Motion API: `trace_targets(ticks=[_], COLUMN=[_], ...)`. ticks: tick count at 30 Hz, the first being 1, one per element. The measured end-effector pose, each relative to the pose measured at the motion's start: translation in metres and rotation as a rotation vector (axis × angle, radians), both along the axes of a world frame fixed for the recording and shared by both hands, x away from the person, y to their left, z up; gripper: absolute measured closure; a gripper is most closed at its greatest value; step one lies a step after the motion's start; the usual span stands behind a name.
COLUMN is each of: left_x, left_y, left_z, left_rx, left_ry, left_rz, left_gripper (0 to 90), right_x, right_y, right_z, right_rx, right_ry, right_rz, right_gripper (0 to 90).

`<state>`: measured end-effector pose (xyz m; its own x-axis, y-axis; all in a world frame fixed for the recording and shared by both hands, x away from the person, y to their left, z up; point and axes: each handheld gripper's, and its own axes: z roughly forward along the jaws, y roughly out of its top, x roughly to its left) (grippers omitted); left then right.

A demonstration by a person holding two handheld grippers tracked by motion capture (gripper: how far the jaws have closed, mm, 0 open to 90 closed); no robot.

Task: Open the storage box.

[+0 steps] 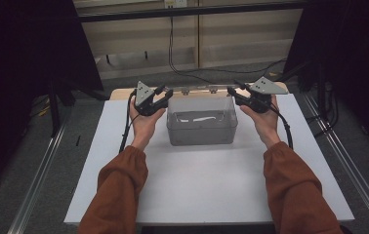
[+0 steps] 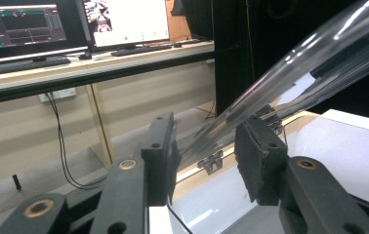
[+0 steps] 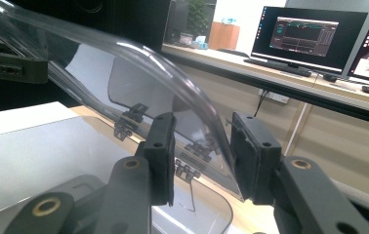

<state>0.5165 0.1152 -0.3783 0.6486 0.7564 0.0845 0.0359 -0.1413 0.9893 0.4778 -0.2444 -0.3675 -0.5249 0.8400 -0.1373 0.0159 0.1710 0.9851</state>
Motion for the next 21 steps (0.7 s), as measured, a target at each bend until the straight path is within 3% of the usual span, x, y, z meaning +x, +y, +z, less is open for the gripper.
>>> trace_targets(ticks=[3,21], left_x=[0.002,0.019], left_y=[-0.001,0.000], left_z=[-0.001,-0.009], left_rx=[-0.022,-0.010], left_ry=[0.002,0.033], left_rz=[-0.004,0.026], left_gripper=[63.8,64.3], right_x=[0.003,0.020], right_y=[0.000,-0.003], right_z=[0.002,-0.004], right_rx=[-0.007,0.004], right_ry=[0.000,0.018], right_rz=[-0.001,-0.016], right_gripper=[63.1,65.5])
